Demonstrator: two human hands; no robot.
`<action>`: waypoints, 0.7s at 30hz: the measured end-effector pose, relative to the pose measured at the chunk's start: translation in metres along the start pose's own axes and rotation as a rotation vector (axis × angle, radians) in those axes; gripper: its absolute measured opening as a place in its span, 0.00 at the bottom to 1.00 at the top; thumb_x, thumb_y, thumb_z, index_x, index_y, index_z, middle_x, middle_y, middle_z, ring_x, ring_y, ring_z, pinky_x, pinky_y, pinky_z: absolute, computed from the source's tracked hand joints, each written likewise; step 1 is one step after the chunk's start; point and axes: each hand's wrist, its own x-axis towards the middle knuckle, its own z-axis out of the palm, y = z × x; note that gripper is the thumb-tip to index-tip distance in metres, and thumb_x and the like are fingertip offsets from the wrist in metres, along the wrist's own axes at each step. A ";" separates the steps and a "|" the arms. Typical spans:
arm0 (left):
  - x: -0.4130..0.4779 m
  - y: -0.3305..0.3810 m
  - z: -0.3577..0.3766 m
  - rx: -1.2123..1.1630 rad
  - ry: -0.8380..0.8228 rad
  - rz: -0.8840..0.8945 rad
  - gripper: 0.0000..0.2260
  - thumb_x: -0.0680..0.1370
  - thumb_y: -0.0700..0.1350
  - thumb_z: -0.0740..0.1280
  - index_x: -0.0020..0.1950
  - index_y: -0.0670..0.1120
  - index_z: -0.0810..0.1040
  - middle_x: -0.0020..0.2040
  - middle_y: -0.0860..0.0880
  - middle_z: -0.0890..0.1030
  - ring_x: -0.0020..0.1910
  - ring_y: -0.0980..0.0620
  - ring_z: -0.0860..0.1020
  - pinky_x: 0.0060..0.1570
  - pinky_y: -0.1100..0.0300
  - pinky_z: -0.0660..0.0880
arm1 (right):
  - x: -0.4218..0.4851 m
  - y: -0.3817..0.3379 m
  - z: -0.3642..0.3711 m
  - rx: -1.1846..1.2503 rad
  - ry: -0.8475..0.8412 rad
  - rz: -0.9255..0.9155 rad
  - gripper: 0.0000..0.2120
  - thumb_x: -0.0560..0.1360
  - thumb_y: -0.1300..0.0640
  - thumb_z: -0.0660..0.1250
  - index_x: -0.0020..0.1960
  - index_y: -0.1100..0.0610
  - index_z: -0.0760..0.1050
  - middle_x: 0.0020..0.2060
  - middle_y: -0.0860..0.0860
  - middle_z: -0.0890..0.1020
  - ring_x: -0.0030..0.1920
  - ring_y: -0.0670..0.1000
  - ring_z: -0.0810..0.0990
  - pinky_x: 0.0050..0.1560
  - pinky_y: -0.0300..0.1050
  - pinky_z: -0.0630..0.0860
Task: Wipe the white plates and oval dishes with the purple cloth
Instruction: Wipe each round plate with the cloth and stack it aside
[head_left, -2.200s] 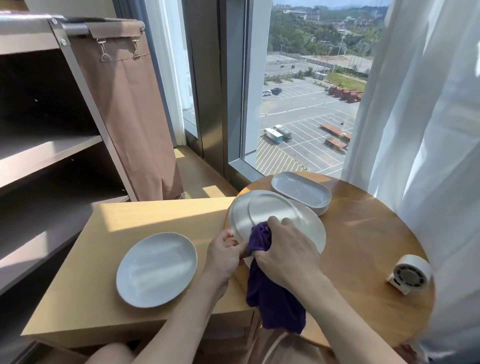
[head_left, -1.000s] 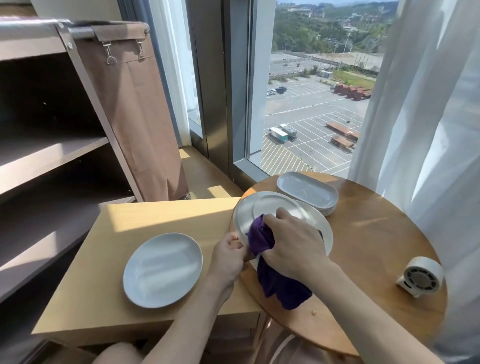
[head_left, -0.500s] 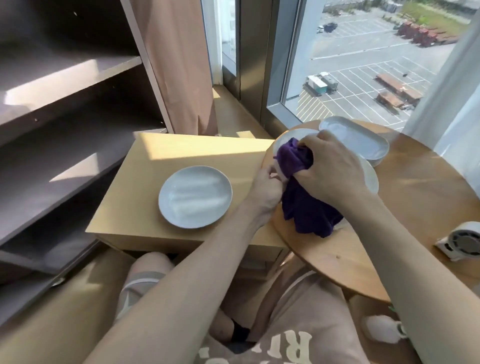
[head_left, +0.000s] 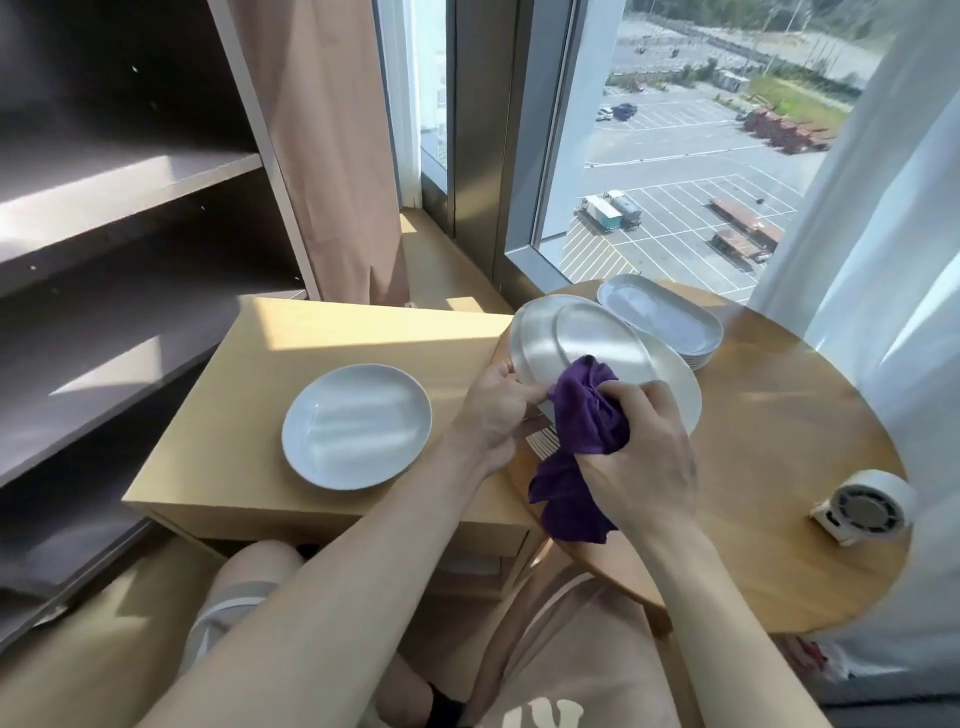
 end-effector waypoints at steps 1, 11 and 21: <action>-0.001 0.003 -0.001 0.023 0.003 0.012 0.15 0.79 0.31 0.69 0.63 0.42 0.75 0.51 0.41 0.83 0.41 0.48 0.83 0.41 0.53 0.83 | -0.003 0.000 0.000 0.014 0.009 -0.007 0.18 0.72 0.38 0.68 0.57 0.45 0.78 0.49 0.39 0.72 0.41 0.50 0.76 0.40 0.48 0.76; -0.039 0.063 -0.043 0.143 0.036 0.221 0.15 0.79 0.32 0.68 0.63 0.44 0.74 0.51 0.43 0.87 0.53 0.41 0.84 0.53 0.47 0.83 | -0.017 -0.012 0.005 0.121 0.040 -0.065 0.18 0.71 0.41 0.72 0.58 0.42 0.77 0.51 0.38 0.74 0.43 0.48 0.79 0.41 0.50 0.80; -0.097 0.066 -0.122 0.847 0.278 0.596 0.15 0.79 0.38 0.71 0.51 0.59 0.74 0.43 0.54 0.86 0.42 0.56 0.83 0.39 0.64 0.74 | -0.033 -0.050 0.034 0.134 -0.129 -0.160 0.20 0.72 0.43 0.74 0.61 0.51 0.81 0.50 0.45 0.77 0.43 0.52 0.80 0.42 0.50 0.79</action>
